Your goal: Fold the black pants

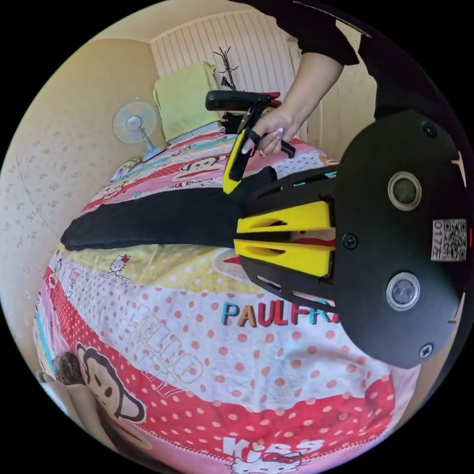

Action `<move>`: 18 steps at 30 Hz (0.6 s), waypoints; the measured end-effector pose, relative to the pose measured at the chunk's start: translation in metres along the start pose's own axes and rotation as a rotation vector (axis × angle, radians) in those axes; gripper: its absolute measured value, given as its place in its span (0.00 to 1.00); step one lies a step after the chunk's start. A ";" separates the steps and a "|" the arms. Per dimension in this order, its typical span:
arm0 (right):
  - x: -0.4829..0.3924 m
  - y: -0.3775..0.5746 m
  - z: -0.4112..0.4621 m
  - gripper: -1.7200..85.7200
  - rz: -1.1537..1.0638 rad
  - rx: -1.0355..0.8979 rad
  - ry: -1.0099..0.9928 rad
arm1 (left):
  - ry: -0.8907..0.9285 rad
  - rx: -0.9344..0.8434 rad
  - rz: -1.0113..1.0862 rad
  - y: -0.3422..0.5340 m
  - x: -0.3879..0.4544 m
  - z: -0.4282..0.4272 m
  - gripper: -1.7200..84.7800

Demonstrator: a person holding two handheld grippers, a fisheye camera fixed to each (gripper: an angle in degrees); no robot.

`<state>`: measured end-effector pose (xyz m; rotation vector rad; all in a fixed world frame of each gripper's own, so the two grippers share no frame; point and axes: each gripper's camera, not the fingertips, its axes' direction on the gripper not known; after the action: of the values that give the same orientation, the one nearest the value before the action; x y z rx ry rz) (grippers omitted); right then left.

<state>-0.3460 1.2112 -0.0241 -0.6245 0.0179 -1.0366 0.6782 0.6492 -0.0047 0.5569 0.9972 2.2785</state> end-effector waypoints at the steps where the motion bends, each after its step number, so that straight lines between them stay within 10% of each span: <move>1: 0.008 0.002 0.001 0.08 0.034 0.005 -0.024 | 0.009 -0.002 -0.026 0.001 -0.001 -0.002 0.06; 18: 0.159 0.070 0.027 0.23 0.399 -0.015 -0.603 | 0.173 -0.144 -0.060 0.004 -0.005 0.034 0.15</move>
<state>-0.1983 1.1201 0.0069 -0.8858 -0.3638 -0.4370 0.6999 0.6614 0.0194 0.2696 0.9076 2.3520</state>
